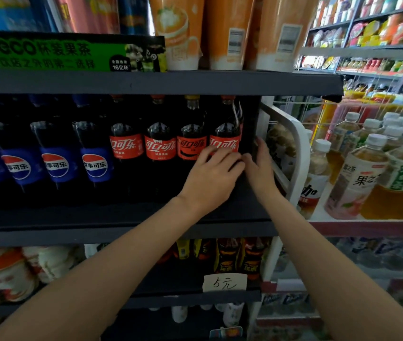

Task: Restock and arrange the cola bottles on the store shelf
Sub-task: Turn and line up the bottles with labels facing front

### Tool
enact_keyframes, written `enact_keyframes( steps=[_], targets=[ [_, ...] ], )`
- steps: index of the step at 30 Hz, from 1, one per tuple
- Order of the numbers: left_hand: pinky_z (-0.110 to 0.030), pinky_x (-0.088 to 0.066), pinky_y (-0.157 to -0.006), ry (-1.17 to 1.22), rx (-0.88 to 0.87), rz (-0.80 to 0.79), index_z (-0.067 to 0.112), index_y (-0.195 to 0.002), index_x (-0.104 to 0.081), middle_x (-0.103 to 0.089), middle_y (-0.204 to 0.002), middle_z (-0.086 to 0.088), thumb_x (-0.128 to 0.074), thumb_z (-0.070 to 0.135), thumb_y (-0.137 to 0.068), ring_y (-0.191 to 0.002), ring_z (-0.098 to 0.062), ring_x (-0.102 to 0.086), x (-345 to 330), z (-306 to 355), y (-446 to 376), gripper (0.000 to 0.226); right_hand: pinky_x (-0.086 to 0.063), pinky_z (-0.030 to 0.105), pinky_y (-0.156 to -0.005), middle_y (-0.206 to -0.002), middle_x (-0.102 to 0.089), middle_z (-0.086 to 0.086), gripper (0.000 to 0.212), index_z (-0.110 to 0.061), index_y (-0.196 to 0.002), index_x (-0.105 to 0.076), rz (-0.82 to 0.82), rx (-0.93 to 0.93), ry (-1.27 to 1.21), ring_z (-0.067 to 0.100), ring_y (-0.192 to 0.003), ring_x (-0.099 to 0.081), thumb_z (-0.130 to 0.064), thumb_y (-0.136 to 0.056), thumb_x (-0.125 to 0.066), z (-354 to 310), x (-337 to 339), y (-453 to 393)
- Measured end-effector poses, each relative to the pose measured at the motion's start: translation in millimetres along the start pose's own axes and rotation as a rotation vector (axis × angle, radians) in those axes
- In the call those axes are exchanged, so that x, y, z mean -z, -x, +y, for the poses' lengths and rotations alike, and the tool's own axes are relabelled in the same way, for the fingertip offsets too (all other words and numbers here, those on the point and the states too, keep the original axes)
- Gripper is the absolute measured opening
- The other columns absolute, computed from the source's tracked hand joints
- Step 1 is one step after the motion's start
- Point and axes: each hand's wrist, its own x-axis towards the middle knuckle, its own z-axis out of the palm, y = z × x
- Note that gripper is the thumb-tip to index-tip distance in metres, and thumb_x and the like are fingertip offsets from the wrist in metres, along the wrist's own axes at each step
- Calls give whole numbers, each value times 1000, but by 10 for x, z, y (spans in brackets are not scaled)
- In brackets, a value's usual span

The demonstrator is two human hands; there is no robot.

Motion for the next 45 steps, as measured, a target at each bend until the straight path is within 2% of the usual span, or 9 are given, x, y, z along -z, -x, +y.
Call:
enact_keyframes(
  steps=[3, 6, 11, 14, 17, 24, 29, 38, 45],
  targets=[
    [-46, -26, -105, -148, -10, -128, 13, -115, -63, -57, -132, -8, -32, 14, -79, -124, -29, -52, -4, -29, -91, 48, -22, 32, -116, -150, -28, 17, 61, -3, -147, -22, 0, 144, 204, 27, -141, -27, -7, -92, -50, 15, 44, -167],
    [-53, -26, -108, -274, 57, -209, 18, -124, -56, -47, -141, -10, -38, 19, -74, -129, -38, -44, 40, -124, -122, 53, -22, 26, -112, -152, -26, 18, 61, -3, -147, -20, -34, 197, 254, 27, -142, -26, -15, -95, -49, -58, 15, -338],
    [-56, -19, -108, -370, 2, -229, 25, -132, -48, -41, -145, -12, -71, 32, -59, -126, -43, -45, 16, -263, -76, 77, -32, 38, -111, -145, -41, 17, 58, -8, -148, -16, -156, 48, 213, 30, -133, -41, -20, -98, -43, -115, -80, -586],
    [-56, -19, -109, -404, -20, -209, 27, -136, -43, -38, -148, -11, -73, 37, -60, -127, -41, -44, 7, -304, -70, 83, -38, 40, -107, -137, -48, 18, 59, -9, -146, -22, -242, -26, 249, 33, -126, -48, -12, -94, -48, -18, -108, -553],
    [-55, -26, -109, -427, -32, -201, 28, -139, -39, -36, -149, -10, -72, 40, -62, -127, -38, -46, -8, -319, -56, 84, -39, 36, -98, -132, -50, 20, 52, -6, -142, -30, -183, -27, 266, 34, -121, -50, 0, -93, -45, 63, -153, -502],
    [-54, -27, -109, -404, -39, -172, 26, -140, -38, -35, -150, -11, -69, 34, -65, -127, -37, -46, -30, -348, -24, 81, -38, 27, -88, -126, -56, 19, 45, -3, -134, -38, -171, -25, 292, 32, -116, -54, -13, -93, -52, 101, -228, -454],
    [-54, -29, -108, -380, -40, -161, 25, -140, -39, -35, -149, -12, -69, 33, -65, -127, -37, -46, -20, -360, -20, 82, -40, 32, -95, -129, -56, 18, 37, -4, -132, -44, -205, -92, 360, 33, -119, -52, -12, -95, -46, 149, -235, -432],
    [-53, -21, -111, -354, -10, -198, 20, -143, -31, -28, -152, -16, -69, 30, -65, -133, -38, -39, -19, -288, 104, 88, -44, 45, -102, -129, -56, 14, 34, -10, -130, -48, -231, -264, 159, 30, -118, -54, -14, -97, -39, 246, -252, -371],
    [-51, -11, -111, -334, -52, -212, 17, -143, -33, -29, -152, -14, -64, 28, -69, -139, -30, -31, 14, -313, 190, 80, -39, 40, -106, -132, -54, 14, 38, -7, -133, -45, -120, -142, -48, 28, -123, -51, -13, -96, -37, 34, -197, -567]
  ],
)
